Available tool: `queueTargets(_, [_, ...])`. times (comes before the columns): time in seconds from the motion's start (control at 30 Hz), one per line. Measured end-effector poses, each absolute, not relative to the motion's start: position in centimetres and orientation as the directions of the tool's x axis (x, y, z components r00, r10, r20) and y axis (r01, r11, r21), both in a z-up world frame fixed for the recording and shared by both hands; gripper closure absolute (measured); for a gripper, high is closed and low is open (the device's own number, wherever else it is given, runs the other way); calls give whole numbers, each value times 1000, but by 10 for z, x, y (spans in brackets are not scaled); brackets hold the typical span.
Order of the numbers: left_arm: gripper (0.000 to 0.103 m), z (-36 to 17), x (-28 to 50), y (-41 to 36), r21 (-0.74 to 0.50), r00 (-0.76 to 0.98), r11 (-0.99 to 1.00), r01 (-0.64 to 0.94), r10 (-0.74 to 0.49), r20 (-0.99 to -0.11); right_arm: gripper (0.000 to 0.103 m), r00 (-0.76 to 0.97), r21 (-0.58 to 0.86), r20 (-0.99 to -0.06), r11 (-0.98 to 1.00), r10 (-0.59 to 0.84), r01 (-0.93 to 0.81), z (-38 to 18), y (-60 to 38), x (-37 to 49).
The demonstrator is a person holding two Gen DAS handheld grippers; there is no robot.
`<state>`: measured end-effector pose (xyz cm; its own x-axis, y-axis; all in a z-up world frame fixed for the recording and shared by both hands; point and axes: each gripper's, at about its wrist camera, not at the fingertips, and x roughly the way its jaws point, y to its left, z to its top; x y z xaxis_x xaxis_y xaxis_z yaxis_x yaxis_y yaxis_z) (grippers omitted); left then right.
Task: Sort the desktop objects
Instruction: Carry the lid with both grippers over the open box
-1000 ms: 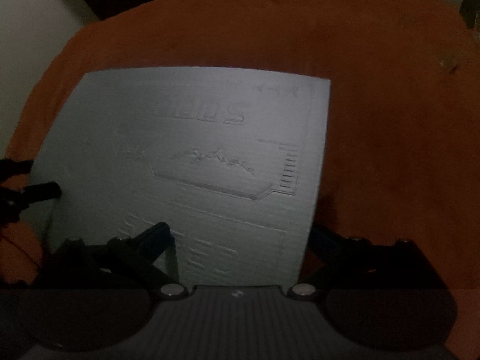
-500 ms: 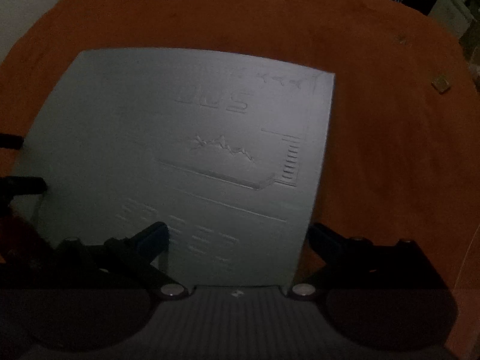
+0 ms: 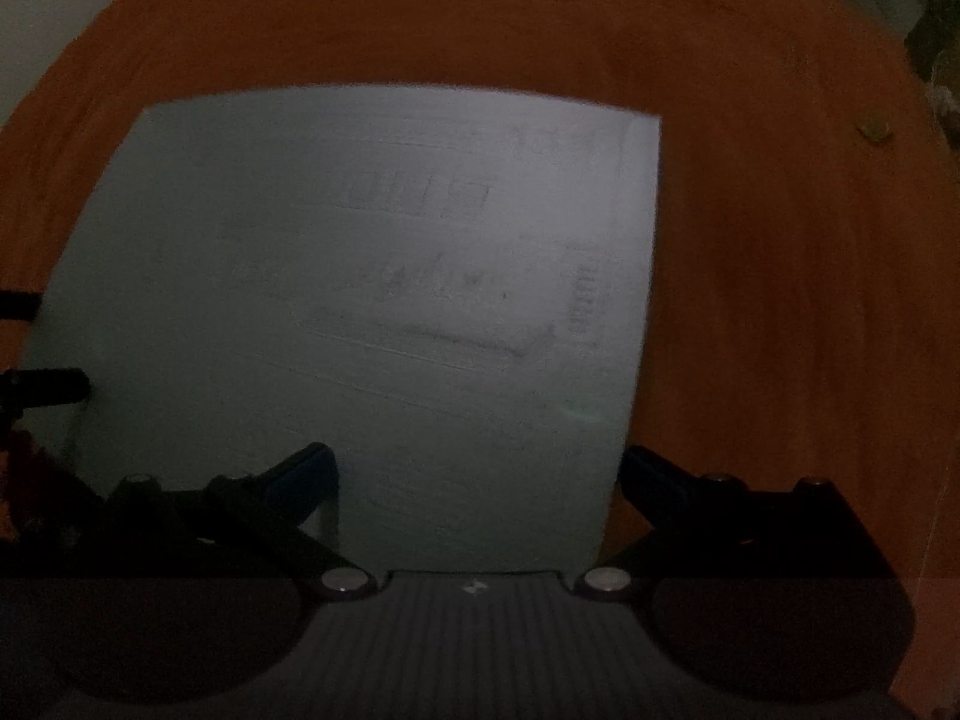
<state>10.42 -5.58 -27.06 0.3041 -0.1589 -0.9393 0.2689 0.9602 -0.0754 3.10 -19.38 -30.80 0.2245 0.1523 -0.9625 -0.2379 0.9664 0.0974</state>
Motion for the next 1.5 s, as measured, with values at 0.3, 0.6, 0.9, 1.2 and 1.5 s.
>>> queueTargets(0.3, [0,-282,108,-43,-156,232,965,212,-205,-951,0,185,164,-962,968,200,-191,-318,-198,31])
queueTargets(0.6, [1,-272,113,-40,-154,243,969,191,-199,-949,0,189,156,-964,973,188,-169,-309,-196,38])
queueTargets(0.9, [1,-241,130,-57,-128,405,974,189,-196,-893,0,414,22,-905,983,96,-182,-263,-160,51])
queueTargets(1.2, [1,-262,140,-64,-20,417,983,185,-96,-904,0,399,-15,-916,989,44,-144,-292,-162,73])
queueTargets(1.5, [1,-264,135,-46,-46,456,994,102,-88,-885,0,398,42,-913,991,91,-130,-291,-194,78])
